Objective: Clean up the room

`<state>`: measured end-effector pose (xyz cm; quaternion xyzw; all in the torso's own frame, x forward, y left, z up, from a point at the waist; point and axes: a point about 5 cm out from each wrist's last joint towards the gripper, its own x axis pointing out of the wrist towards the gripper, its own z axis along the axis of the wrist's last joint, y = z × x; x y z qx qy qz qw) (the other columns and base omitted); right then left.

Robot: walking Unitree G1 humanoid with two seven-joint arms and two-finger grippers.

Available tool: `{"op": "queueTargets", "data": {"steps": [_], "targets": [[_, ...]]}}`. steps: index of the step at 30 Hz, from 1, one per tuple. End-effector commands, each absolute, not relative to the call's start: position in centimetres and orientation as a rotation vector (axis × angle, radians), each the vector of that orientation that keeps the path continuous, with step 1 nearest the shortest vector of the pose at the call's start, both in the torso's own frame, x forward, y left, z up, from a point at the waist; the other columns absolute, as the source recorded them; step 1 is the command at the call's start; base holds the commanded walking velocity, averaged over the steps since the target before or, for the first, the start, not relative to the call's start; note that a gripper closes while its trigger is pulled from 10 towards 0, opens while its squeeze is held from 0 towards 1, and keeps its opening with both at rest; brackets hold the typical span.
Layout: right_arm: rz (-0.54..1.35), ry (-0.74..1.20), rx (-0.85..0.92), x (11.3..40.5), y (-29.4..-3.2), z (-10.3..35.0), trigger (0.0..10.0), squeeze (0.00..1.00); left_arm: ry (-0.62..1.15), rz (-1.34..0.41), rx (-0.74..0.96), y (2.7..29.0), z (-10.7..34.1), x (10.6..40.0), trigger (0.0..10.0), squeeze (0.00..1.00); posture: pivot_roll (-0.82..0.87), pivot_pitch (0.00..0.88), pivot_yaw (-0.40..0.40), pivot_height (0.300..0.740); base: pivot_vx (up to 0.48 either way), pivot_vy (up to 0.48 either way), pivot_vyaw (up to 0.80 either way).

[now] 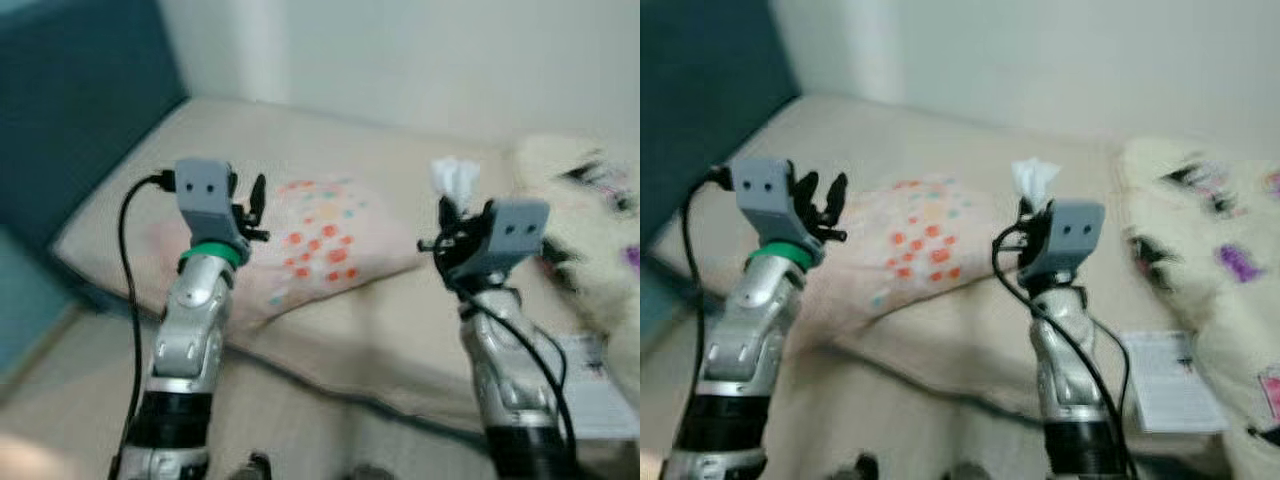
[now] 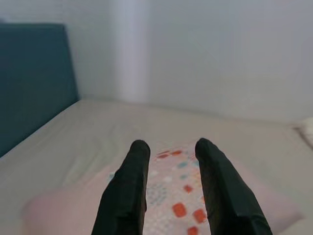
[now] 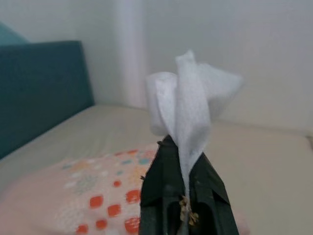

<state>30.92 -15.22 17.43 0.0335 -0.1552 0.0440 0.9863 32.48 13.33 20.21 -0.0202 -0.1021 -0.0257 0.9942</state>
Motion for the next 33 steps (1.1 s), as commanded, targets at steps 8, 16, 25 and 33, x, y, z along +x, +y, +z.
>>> {"op": "queueTargets", "data": {"steps": [8, 16, 25, 33], "targets": [[0.087, -0.291, 0.085, 30.7, -15.3, 17.0, 10.0, 0.0, -0.187, -0.063, -0.043, 13.2, 20.0, 32.4, 10.0, 0.0, -0.12, 0.0, 0.012, 0.705, -0.275, 0.0, 0.0], [0.103, -0.284, 0.062, 30.7, -14.9, 16.8, 10.0, 0.0, -0.185, -0.061, -0.041, 13.3, 20.0, 32.3, 10.0, 0.0, -0.11, 0.0, 0.014, 0.705, -0.275, 0.0, 0.07], [0.122, -0.283, 0.047, 30.8, -14.7, 16.8, 10.0, 0.0, -0.141, -0.088, 0.023, 13.3, 19.2, 32.1, 10.0, 0.0, -0.11, 0.0, 0.014, 0.705, -0.03, 0.0, 0.72], [0.18, -0.283, 0.047, 30.9, -13.6, 16.9, 10.0, 0.0, -0.097, -0.076, 0.064, 13.8, 18.8, 32.0, 10.0, 0.0, -0.1, 0.0, 0.012, 0.705, 0.0, 0.0, 0.74]]}}
